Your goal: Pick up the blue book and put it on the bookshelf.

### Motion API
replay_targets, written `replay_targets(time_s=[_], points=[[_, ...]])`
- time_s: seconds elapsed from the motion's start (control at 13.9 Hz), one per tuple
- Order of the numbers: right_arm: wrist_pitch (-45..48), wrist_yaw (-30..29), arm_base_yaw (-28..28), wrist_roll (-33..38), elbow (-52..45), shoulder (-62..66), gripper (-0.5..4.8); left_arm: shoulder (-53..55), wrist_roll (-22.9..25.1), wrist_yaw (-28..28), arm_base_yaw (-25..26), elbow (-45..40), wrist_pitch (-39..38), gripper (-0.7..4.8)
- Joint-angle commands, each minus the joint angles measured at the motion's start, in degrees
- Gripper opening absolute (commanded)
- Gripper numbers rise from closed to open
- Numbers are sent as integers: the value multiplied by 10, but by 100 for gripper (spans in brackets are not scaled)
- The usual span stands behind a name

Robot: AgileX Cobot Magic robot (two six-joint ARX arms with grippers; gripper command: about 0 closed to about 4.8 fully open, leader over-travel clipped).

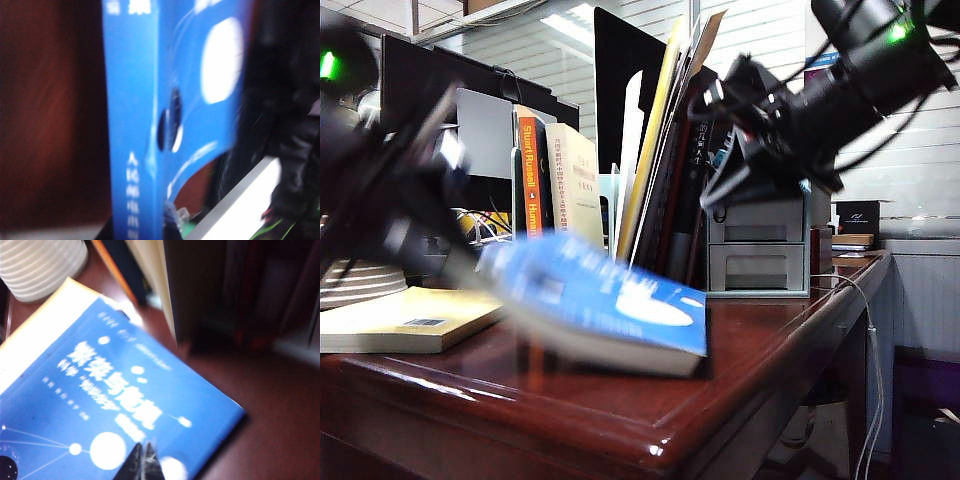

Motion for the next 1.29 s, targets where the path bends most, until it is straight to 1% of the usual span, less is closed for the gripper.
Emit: replay_targets(time_s=[0.07, 0.14, 0.22, 0.29, 0.5, 0.65, 0.72, 0.79, 0.86, 0.93, 1.0, 1.08, 1.15, 1.22, 1.29], points=[[24, -4, 0, 23, 16, -3, 0, -24, 13, 4, 0, 66, 33, -6], [32, -5, 0, 36, 16, -3, 11, -24, 13, 5, 0, 85, 31, -6], [39, -17, 0, 42, 16, -3, 154, -24, 13, 5, 0, 110, 31, -6], [41, -20, 0, 44, 16, -3, 192, -24, 13, 5, 0, 120, 32, -6], [42, -32, 0, 55, 16, -3, 191, -24, 13, 28, 0, 125, 21, -6], [42, -33, 0, 55, 16, -2, 190, -24, 1, 35, 0, 125, 11, -6], [42, -54, 0, 54, 16, -2, 190, -24, -16, 35, 0, 125, 9, -6], [45, -124, 0, 42, 16, -2, 209, -24, -33, 35, 0, 125, 9, -6], [47, -216, 1, 8, 16, -3, 327, -24, -50, 34, 0, 125, 9, -6], [44, -271, 3, 4, 16, -3, 452, -24, -61, 34, 0, 125, 10, -6], [32, -283, 12, 1, 15, -3, 478, -24, -69, 33, 0, 125, 9, -6], [21, -287, 21, -11, 15, -3, 478, -24, -69, 33, 0, 125, 9, -6], [12, -278, 35, -28, 15, -3, 479, -24, -69, 35, 0, 125, 7, -6], [11, -239, 47, -28, 15, -3, 479, -24, -68, 35, 0, 125, -10, -6], [11, -195, 47, -25, 15, -3, 468, -24, -66, 34, 0, 125, -40, -6]])
